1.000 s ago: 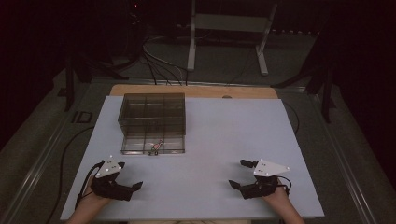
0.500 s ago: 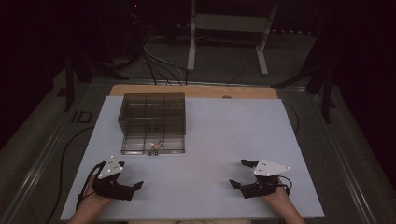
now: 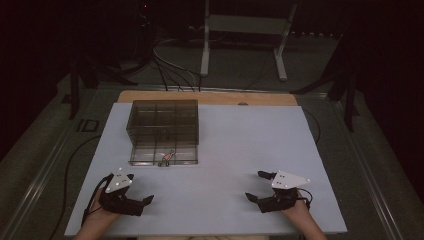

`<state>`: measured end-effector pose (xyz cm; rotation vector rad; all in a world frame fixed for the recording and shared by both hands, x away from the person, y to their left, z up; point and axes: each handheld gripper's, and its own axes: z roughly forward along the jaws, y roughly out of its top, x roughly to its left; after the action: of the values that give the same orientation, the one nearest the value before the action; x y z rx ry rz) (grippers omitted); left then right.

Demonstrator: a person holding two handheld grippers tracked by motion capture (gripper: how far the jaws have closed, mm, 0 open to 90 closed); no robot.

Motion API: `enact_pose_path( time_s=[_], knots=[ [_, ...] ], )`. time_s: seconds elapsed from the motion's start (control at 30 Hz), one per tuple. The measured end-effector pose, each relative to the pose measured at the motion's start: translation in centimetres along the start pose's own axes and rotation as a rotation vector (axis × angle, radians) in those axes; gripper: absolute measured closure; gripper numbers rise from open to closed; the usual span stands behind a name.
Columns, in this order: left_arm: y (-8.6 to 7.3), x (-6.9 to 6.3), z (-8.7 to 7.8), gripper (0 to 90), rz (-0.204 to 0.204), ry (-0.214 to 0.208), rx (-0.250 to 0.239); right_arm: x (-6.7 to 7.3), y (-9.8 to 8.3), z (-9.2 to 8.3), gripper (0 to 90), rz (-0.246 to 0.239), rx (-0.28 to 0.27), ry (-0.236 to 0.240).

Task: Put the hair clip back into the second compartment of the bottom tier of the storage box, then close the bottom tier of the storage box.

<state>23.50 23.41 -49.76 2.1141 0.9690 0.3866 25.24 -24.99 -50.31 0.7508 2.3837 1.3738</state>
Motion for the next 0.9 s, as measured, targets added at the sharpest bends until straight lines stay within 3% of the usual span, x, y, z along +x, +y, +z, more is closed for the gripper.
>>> enact_pose_path(
  time_s=[0.13, 0.67, 0.9],
  knots=[
    [-0.1, 0.0, 0.1, 0.0, 0.005, 0.010, 0.012, 0.0, 0.0, 0.0, 13.5, -0.002, 0.001, 0.000],
    [0.2, -0.3, 0.0, 0.0, 0.007, -0.015, 0.010, 0.0, 0.1, 0.0, 13.5, -0.004, -0.001, 0.000],
    [1.0, -0.8, -0.3, 0.0, 0.010, -0.023, -0.015, 0.0, 0.1, 0.0, 13.5, -0.002, -0.003, 0.000]
  ],
)
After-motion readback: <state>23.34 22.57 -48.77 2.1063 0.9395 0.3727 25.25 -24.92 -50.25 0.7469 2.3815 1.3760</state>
